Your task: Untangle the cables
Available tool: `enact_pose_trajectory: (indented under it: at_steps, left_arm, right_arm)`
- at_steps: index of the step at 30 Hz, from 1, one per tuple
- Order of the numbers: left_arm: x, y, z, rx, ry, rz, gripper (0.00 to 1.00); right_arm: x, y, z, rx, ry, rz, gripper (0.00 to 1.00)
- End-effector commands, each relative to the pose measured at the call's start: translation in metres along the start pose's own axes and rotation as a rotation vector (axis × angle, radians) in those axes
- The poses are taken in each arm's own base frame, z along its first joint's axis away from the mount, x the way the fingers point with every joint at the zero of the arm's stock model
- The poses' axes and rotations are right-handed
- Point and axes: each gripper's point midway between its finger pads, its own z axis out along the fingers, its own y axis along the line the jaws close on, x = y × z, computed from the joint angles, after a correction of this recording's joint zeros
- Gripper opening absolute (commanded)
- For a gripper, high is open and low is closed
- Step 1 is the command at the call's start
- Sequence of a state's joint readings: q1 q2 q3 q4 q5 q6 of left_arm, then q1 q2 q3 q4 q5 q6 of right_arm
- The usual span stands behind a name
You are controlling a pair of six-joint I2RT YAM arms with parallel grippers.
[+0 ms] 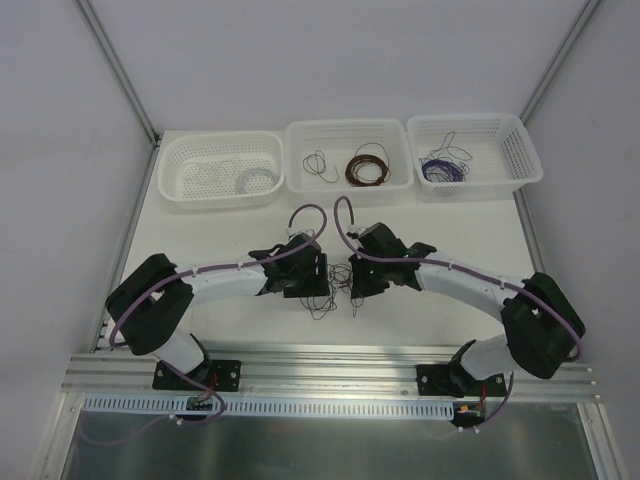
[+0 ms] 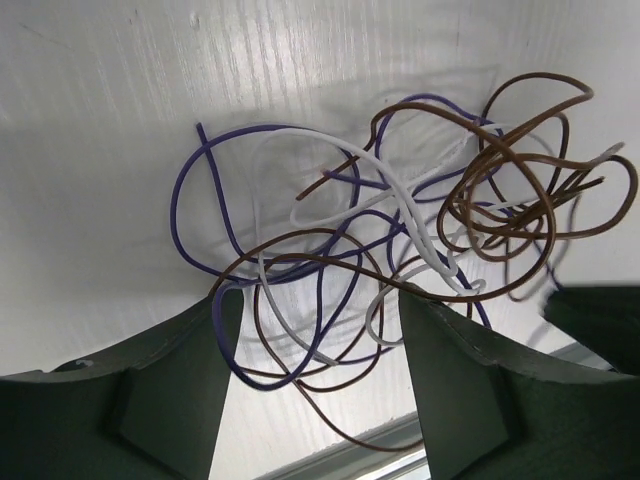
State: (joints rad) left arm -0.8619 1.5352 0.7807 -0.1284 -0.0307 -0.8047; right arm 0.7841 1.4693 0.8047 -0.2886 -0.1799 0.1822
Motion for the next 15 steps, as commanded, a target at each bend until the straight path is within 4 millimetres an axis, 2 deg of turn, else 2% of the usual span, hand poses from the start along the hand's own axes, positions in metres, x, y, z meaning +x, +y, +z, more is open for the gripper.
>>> enact_pose_trajectory:
  at_steps: [1,3,4,6,7,9,11,13,14,15]
  left_arm:
    - [-0.010,0.004,0.006,-0.022,-0.014,-0.039,0.65]
    - [-0.009,0.006,0.009,-0.030,-0.004,-0.049,0.64]
    - [-0.009,0.008,0.011,-0.035,0.000,-0.053,0.64]
    - [-0.010,0.008,0.011,-0.035,0.002,-0.054,0.63]
    - [-0.010,0.009,0.012,-0.037,0.002,-0.056,0.63]
    - [-0.011,0.011,0.012,-0.040,0.001,-0.062,0.62]
    - [-0.012,0.012,0.012,-0.042,0.000,-0.066,0.62]
    - [-0.012,0.013,0.011,-0.044,-0.003,-0.070,0.62]
    - [-0.012,0.014,0.011,-0.044,-0.005,-0.070,0.62]
    - [-0.013,0.016,0.011,-0.048,-0.005,-0.075,0.62]
  right_arm:
    - [-0.038,0.026,-0.061,-0.038,-0.141,-0.099,0.01]
    - [-0.039,0.028,-0.084,-0.034,-0.155,-0.143,0.01]
    - [-0.054,0.039,-0.107,-0.058,-0.221,-0.168,0.01]
    - [-0.056,0.039,-0.131,-0.046,-0.247,-0.195,0.01]
    - [-0.065,0.046,-0.154,-0.056,-0.305,-0.226,0.01]
    - [-0.069,0.043,-0.177,-0.025,-0.349,-0.254,0.01]
    - [-0.080,0.046,-0.213,-0.018,-0.461,-0.271,0.01]
    - [-0.086,0.049,-0.240,-0.026,-0.550,-0.275,0.01]
    - [-0.088,0.053,-0.266,-0.046,-0.625,-0.285,0.01]
    - [-0.091,0.057,-0.281,-0.060,-0.673,-0.290,0.01]
